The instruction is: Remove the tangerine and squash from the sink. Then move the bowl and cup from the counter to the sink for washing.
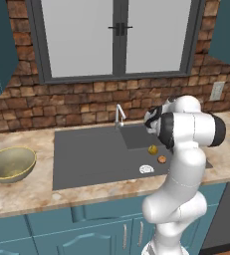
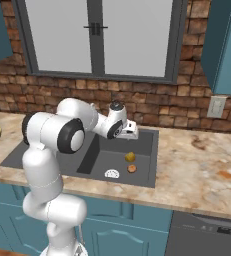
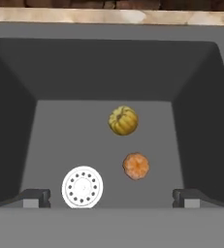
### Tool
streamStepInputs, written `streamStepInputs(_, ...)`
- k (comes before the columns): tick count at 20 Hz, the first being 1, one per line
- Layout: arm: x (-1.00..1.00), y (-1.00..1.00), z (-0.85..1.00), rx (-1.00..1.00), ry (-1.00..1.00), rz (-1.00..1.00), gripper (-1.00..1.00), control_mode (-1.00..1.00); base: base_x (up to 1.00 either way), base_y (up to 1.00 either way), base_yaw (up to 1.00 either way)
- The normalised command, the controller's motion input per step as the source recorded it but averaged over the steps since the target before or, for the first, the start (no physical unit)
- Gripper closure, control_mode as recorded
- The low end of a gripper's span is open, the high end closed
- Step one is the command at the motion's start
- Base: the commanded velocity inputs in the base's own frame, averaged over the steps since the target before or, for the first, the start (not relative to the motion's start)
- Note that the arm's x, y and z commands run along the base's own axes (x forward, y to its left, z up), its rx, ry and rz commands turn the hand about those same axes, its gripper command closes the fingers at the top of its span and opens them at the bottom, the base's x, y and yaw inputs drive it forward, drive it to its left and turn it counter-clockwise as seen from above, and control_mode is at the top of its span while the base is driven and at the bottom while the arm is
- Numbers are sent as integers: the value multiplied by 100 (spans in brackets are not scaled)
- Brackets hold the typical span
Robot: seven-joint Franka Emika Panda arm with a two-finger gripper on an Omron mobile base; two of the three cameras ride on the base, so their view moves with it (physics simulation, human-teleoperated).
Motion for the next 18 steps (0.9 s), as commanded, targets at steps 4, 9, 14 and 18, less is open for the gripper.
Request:
streamStepInputs(4,13,-3,-17,0,-6,-5,-100,-100,0,0,0)
streamStepInputs(9,12,-9,-16,0,0,-7,-100,-100,0,0,0)
streamStepInputs(14,12,-7,-16,0,-2,-5,-100,-100,0,0,0)
streamStepInputs(18,16,0,-12,0,-7,-2,-100,-100,0,0,0)
